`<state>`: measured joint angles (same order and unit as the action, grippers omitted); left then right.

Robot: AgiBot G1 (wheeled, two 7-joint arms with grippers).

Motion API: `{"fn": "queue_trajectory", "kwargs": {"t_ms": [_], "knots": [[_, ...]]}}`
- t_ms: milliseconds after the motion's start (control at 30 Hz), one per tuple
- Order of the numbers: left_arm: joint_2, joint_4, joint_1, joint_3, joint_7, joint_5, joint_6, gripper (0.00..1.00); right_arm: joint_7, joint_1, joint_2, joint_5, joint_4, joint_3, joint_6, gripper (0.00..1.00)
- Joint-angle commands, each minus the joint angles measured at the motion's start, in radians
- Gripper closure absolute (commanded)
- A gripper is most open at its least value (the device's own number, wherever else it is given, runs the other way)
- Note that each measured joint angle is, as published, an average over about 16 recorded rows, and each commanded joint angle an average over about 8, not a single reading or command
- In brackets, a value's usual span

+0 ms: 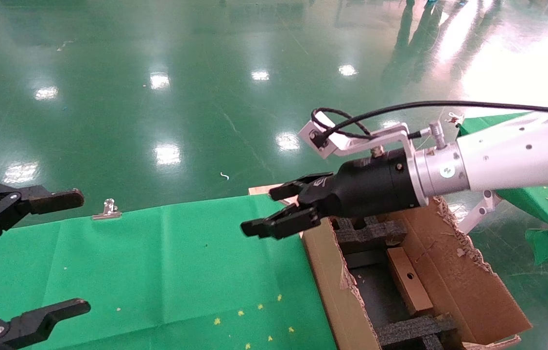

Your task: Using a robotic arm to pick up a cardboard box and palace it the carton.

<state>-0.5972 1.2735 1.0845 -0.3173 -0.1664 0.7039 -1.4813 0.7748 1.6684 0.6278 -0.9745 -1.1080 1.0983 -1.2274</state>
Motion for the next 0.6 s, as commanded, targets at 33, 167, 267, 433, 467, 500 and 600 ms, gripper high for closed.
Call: {"fn": "queue_trajectory", "kwargs": {"t_ms": [33, 167, 267, 433, 467, 500, 600], "knots": [[0.000, 0.000, 0.000, 0.000, 0.000, 0.000, 0.000, 0.00, -0.035, -0.035, -0.001, 0.014, -0.010, -0.048, -0.016, 0.00], [0.000, 0.000, 0.000, 0.000, 0.000, 0.000, 0.000, 0.00, -0.105, -0.106, -0.003, 0.043, -0.031, -0.146, -0.048, 0.00], [0.000, 0.000, 0.000, 0.000, 0.000, 0.000, 0.000, 0.00, -0.157, -0.159, -0.004, 0.065, -0.047, -0.219, -0.072, 0.00], [0.000, 0.000, 0.000, 0.000, 0.000, 0.000, 0.000, 0.00, -0.244, -0.246, -0.007, 0.101, -0.073, -0.340, -0.111, 0.00], [0.000, 0.000, 0.000, 0.000, 0.000, 0.000, 0.000, 0.00, -0.261, -0.264, -0.007, 0.109, -0.078, -0.364, -0.119, 0.00], [0.000, 0.000, 0.000, 0.000, 0.000, 0.000, 0.000, 0.00, -0.279, -0.282, -0.008, 0.116, -0.084, -0.389, -0.127, 0.00], [0.000, 0.000, 0.000, -0.001, 0.000, 0.000, 0.000, 0.00, -0.305, -0.309, -0.009, 0.127, -0.092, -0.425, -0.139, 0.00]]}}
